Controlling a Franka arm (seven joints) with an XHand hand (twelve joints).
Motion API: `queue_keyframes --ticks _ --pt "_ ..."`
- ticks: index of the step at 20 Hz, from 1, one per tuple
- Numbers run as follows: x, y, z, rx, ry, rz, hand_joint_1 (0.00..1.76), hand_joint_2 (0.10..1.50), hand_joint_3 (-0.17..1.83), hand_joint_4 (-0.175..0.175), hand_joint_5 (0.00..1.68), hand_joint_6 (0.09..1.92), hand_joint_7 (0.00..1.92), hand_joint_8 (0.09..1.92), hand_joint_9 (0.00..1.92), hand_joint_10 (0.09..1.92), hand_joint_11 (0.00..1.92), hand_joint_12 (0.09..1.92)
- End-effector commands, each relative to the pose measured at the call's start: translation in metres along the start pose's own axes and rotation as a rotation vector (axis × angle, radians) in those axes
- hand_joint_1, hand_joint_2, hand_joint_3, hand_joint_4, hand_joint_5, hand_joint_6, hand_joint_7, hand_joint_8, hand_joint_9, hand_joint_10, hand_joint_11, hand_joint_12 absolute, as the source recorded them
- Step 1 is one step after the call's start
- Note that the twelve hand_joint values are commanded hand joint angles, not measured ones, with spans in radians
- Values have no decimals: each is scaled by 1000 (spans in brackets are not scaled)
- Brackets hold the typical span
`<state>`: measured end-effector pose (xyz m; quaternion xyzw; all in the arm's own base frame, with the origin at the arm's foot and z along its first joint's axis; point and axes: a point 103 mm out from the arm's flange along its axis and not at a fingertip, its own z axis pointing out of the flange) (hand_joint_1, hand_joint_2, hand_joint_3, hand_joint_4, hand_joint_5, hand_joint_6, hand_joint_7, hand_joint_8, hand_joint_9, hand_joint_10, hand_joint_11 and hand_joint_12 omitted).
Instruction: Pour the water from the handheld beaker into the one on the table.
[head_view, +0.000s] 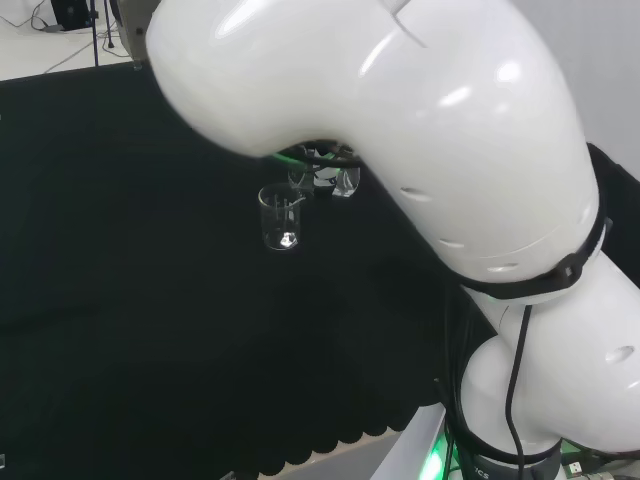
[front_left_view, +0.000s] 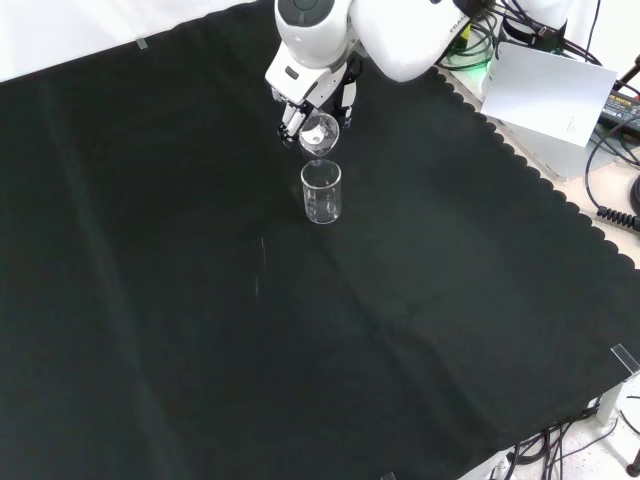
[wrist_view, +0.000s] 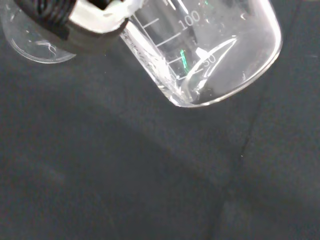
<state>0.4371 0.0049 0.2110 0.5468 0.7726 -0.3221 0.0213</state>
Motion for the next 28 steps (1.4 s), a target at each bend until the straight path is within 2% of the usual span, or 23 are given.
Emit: queue_keyframes --ticks 1,28 --pt "5 2 -7 20 -46 8 1321 1041 -175 -175 1224 514 1497 335 1591 821 1376 828" --pt "20 12 -27 109 -234 54 1320 1044 -175 -175 1215 530 1481 370 1592 828 1380 834"
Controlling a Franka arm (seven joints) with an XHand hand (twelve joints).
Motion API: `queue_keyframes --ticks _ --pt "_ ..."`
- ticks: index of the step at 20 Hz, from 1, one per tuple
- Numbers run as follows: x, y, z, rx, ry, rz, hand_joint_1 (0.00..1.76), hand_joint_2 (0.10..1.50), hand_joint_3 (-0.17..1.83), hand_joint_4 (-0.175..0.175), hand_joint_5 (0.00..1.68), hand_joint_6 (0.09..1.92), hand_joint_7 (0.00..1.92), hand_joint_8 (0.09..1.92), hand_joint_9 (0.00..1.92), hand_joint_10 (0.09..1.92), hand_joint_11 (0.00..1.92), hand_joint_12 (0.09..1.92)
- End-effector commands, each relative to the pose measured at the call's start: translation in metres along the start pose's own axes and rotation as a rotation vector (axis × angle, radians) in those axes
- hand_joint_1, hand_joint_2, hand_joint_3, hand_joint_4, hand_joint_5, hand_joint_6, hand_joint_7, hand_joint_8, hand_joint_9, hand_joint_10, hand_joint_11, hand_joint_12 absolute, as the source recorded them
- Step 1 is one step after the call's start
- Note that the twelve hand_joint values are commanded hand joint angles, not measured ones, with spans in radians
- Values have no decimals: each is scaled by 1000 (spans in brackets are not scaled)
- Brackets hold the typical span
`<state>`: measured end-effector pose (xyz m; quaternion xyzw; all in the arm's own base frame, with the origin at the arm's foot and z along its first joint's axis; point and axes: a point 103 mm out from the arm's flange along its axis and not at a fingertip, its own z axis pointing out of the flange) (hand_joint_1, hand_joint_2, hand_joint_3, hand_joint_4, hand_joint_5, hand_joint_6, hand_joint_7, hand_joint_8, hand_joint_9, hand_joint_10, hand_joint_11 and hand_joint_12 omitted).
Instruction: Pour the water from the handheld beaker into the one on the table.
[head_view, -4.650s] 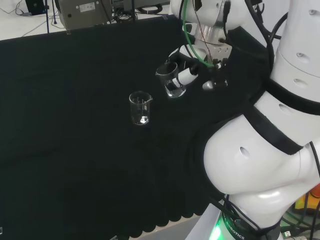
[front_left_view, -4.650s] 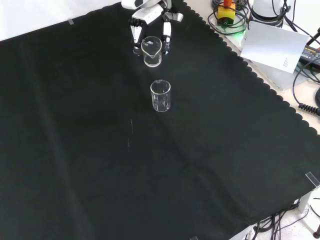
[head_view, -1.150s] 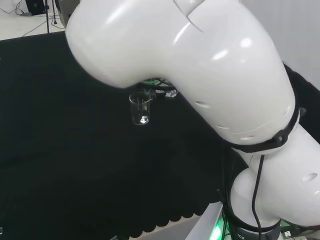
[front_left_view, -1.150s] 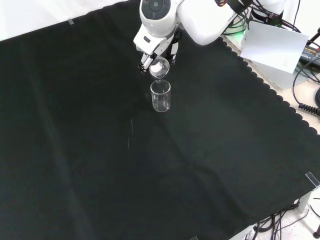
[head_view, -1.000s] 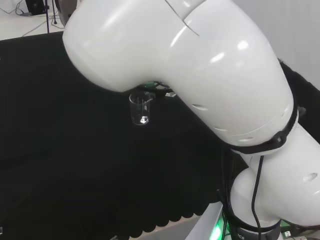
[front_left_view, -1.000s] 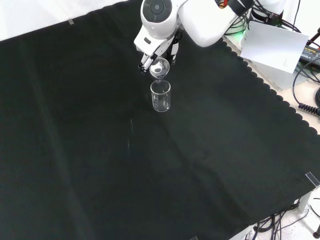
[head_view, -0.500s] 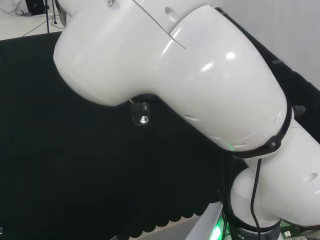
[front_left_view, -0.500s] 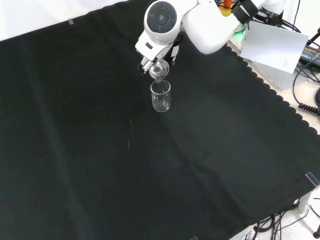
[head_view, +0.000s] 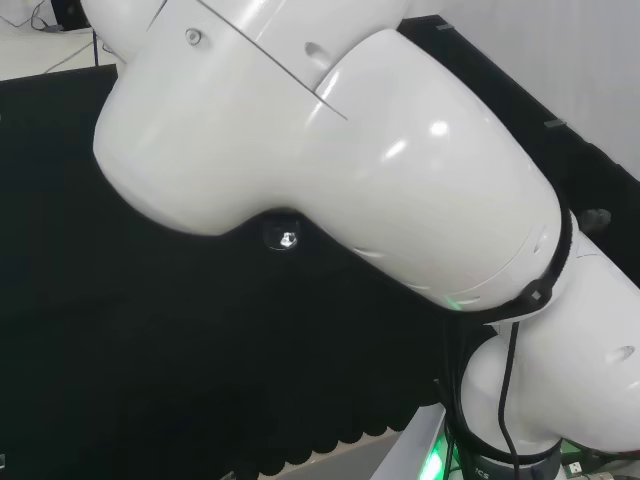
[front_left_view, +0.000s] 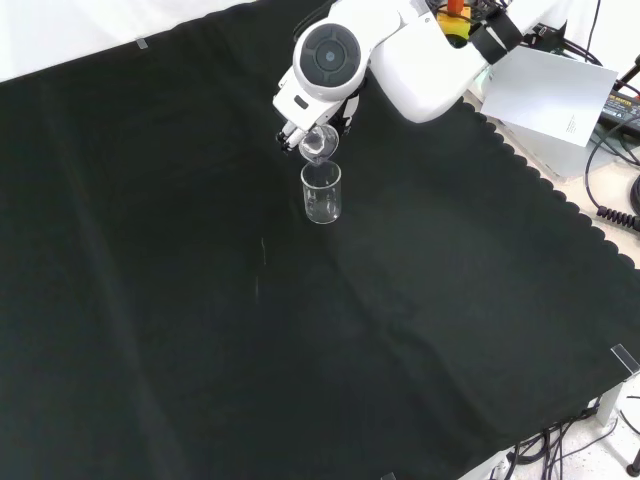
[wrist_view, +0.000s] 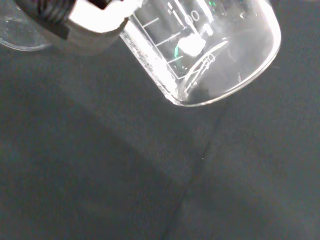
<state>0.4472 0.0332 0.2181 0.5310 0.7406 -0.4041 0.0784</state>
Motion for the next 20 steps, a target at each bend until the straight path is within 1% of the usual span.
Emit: queue_keyframes --ticks 1,13,20 --pt "4 1 -5 25 -50 11 1320 1044 -175 -175 1215 531 1480 370 1592 828 1380 834" --pt "7 3 -9 48 -94 35 1320 1045 -175 -175 1211 538 1477 376 1592 830 1381 836" --pt "10 4 -14 62 -126 41 1319 1045 -175 -175 1209 541 1475 381 1591 831 1383 838"
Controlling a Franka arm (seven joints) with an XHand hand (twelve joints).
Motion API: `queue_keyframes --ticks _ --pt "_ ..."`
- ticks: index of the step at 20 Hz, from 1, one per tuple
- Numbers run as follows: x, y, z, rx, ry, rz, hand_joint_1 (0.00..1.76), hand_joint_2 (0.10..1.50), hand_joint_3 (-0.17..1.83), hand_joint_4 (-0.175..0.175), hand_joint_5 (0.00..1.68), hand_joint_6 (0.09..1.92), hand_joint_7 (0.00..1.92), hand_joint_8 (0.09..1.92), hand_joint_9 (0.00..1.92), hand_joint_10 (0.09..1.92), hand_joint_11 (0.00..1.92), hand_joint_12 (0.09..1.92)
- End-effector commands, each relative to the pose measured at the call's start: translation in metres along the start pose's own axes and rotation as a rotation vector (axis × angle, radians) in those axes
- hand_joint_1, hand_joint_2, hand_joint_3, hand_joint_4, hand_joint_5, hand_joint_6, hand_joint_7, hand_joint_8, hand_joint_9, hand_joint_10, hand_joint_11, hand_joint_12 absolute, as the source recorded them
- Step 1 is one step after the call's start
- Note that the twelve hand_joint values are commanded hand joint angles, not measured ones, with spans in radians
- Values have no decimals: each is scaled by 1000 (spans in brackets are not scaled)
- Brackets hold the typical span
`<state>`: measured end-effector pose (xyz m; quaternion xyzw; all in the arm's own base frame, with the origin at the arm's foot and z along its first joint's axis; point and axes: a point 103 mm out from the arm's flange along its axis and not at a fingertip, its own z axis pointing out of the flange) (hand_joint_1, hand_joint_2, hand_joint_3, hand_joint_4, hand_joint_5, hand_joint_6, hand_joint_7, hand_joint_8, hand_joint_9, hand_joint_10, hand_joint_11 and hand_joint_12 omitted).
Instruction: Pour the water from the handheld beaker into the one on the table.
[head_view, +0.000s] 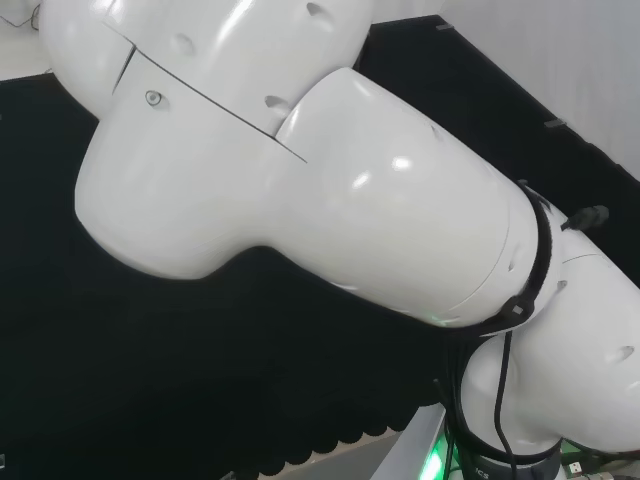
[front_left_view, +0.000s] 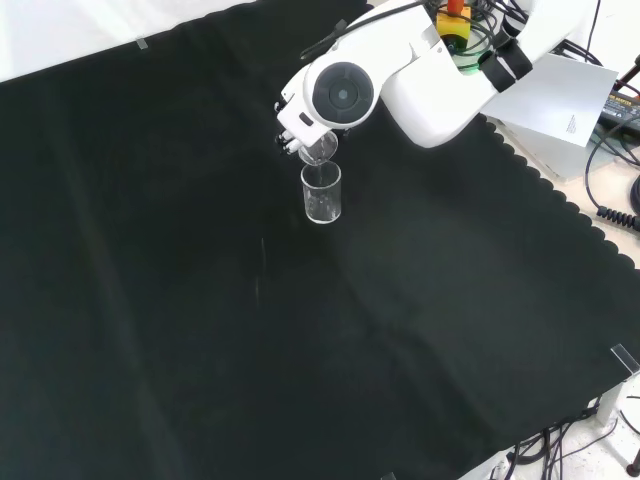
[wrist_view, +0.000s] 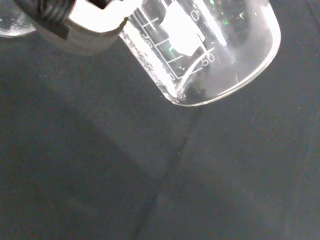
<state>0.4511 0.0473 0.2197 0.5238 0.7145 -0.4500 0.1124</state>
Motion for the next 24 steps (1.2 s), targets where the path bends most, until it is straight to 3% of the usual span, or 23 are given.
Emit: queue_keyframes --ticks 1,24 --pt "3 1 -2 13 -21 3 1319 1045 -175 -175 1209 542 1475 382 1591 831 1383 838" --pt "8 2 -10 48 -111 19 1319 1047 -175 -175 1203 552 1469 394 1590 834 1384 840"
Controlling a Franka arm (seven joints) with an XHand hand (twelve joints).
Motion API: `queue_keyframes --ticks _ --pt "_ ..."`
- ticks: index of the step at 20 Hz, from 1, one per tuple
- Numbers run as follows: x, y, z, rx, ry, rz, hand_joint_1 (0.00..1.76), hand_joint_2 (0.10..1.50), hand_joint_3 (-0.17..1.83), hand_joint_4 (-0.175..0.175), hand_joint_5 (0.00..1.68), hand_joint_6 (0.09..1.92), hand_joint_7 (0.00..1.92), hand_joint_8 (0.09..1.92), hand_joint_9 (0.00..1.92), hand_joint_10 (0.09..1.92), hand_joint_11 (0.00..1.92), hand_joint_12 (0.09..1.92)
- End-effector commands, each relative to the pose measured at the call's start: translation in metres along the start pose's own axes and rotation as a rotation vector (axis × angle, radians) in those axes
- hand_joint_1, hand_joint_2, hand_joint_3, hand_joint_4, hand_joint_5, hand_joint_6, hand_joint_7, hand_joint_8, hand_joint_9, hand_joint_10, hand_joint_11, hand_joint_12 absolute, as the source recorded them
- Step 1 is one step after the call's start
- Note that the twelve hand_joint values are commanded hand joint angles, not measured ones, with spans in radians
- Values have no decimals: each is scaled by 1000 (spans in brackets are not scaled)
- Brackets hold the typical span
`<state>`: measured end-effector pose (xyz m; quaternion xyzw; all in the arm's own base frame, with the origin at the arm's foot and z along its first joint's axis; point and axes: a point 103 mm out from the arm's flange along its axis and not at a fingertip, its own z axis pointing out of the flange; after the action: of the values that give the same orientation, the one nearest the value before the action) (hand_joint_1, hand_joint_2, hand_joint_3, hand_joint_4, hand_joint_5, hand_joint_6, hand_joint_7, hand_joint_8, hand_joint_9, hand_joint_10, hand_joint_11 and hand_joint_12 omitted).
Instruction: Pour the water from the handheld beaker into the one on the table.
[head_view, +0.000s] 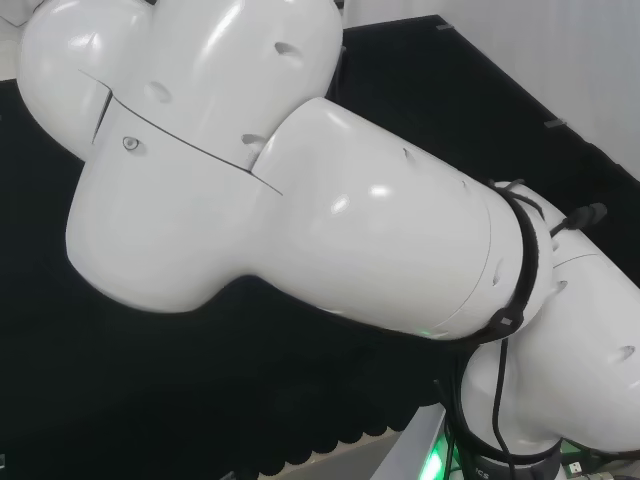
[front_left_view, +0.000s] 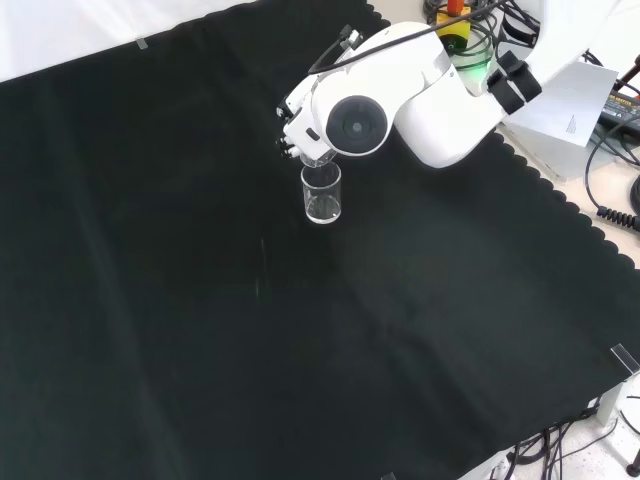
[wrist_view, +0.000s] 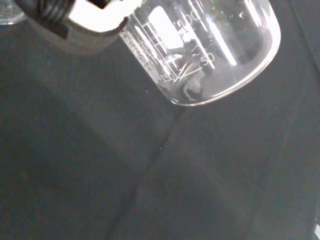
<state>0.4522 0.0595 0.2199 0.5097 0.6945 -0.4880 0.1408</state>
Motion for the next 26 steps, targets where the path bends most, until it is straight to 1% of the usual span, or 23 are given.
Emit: queue_keyframes --ticks 1,6,12,26 --pt "0 0 -1 15 -17 0 1319 1047 -175 -175 1202 552 1469 394 1590 834 1385 840" --pt "0 1 -3 27 -33 5 1319 1047 -175 -175 1201 555 1468 395 1589 834 1385 841" --pt "0 0 -4 29 -35 6 1318 1048 -175 -175 1199 559 1467 398 1589 835 1386 841" --pt "1 -1 -4 36 -15 -1 1318 1049 -175 -175 1196 565 1463 405 1588 837 1388 841"
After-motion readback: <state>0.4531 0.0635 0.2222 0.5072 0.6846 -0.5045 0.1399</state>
